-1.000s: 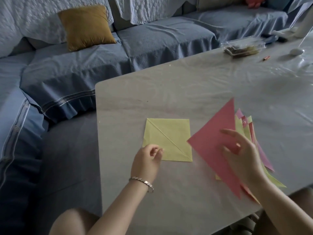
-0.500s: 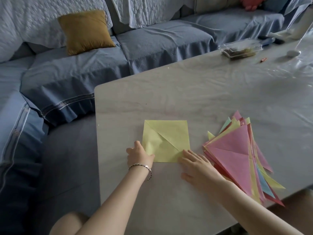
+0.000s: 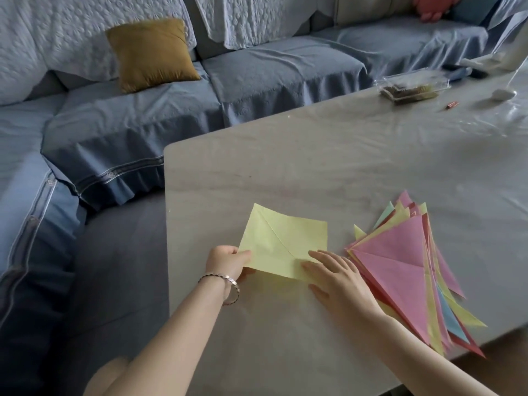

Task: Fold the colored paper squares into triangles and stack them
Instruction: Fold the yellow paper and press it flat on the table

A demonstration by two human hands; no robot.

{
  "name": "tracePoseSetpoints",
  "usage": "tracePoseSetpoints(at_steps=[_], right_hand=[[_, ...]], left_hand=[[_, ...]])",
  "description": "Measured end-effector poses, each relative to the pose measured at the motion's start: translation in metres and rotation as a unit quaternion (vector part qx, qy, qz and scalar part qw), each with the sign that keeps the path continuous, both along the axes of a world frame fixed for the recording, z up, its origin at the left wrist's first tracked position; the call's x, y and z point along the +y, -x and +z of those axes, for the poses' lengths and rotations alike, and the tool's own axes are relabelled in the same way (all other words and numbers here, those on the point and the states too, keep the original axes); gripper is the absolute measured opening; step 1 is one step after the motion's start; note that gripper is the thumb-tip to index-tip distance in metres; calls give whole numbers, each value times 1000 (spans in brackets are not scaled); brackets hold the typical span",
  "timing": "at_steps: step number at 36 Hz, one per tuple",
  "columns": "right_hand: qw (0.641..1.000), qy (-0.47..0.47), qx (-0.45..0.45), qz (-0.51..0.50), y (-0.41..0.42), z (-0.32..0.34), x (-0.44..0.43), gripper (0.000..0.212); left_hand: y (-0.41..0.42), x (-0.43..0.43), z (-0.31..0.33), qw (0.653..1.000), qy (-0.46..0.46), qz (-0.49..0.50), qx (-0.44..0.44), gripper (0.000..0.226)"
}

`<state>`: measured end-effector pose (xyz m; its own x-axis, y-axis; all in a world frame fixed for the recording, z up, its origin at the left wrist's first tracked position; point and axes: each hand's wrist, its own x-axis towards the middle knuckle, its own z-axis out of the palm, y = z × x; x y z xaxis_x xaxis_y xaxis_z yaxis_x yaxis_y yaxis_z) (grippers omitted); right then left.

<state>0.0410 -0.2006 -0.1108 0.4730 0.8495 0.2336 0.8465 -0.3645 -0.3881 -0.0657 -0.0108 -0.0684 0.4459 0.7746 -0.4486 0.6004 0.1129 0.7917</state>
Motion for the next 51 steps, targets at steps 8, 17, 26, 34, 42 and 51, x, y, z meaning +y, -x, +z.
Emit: tracePoseSetpoints(at_steps=[8,17,26,34,42,51], right_hand=[[995,-49,20,88,-1,4,-18,27],[987,-14,53,153,6,-10,-22,22],[975,-3,163,151,7,-1,-21,19],[940,-121,318,35,10,33,-5,9],[910,-190,367,-27,6,74,3,9],[862,-227,444,-92,10,79,3,28]], left_hand=[[38,13,-7,980,-30,-146,134,15],[11,1,-5,988,-97,-71,92,27],[-5,-15,-2,983,-186,-1,3,6],[13,-22,21,968,-211,-66,-121,22],[32,-30,39,964,-146,-110,-192,28],[33,-46,51,960,-136,-126,-210,22]])
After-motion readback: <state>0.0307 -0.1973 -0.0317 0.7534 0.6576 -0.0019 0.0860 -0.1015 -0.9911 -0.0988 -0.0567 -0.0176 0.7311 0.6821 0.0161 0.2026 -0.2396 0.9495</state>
